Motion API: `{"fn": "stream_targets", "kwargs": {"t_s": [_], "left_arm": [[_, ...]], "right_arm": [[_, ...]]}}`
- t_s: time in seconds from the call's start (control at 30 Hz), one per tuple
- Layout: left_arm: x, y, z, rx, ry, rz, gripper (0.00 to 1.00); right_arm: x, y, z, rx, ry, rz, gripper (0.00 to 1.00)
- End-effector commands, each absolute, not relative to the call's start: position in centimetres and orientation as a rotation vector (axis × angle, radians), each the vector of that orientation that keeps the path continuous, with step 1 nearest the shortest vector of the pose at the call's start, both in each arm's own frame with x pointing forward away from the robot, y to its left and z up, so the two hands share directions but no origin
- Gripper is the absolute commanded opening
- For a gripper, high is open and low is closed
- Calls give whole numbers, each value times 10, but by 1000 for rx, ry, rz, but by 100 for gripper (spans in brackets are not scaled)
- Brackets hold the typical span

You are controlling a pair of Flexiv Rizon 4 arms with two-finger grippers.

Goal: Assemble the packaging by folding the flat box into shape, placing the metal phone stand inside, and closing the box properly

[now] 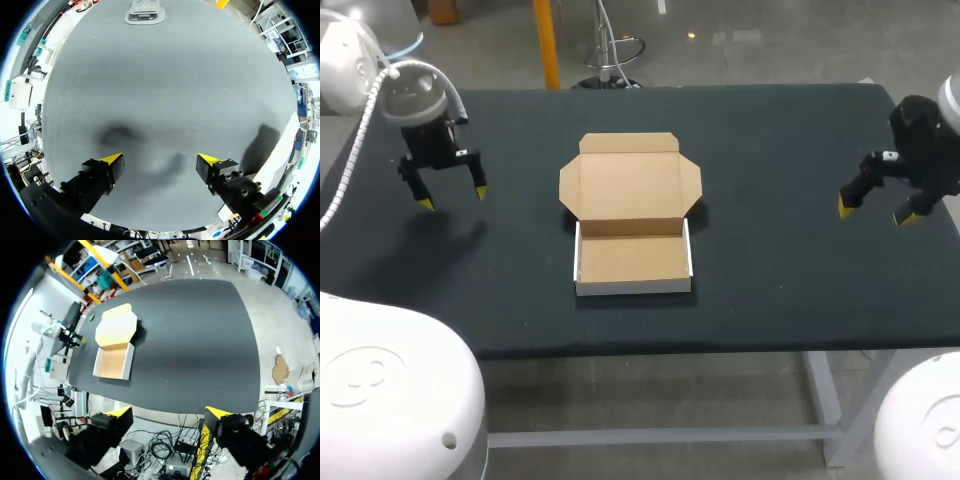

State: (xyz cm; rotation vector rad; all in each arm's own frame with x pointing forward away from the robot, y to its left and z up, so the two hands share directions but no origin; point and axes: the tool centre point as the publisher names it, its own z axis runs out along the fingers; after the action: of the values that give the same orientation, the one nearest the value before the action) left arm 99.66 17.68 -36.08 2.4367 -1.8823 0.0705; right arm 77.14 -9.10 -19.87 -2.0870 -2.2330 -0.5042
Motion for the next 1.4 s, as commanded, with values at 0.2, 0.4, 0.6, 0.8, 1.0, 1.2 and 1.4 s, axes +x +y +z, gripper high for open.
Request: {"fn": "stream_targets", "kwargs": {"t_s": [0.2,0.4,0.6,0.8,1.0,1.2,1.4], "left_arm": [[997,177,-361,2437,-1884,65,100],[997,177,-361,2437,-1884,65,100],[997,177,-361,2437,-1884,65,100],[1000,179,-361,2443,-1866,72,100],[1020,196,-364,2479,-1800,86,100],[1041,203,-375,2517,-1762,64,100],[1056,209,-383,2546,-1749,50,100]], "right_arm": [[771,-91,-196,-2085,-2232,-496,100],[771,-91,-196,-2085,-2232,-496,100],[771,-91,-196,-2085,-2232,-496,100],[771,-91,-196,-2085,-2232,-496,100],[771,-91,-196,-2085,-2232,-496,100],[771,-91,-196,-2085,-2232,-496,100],[771,-91,-196,-2085,-2232,-496,100]]}}
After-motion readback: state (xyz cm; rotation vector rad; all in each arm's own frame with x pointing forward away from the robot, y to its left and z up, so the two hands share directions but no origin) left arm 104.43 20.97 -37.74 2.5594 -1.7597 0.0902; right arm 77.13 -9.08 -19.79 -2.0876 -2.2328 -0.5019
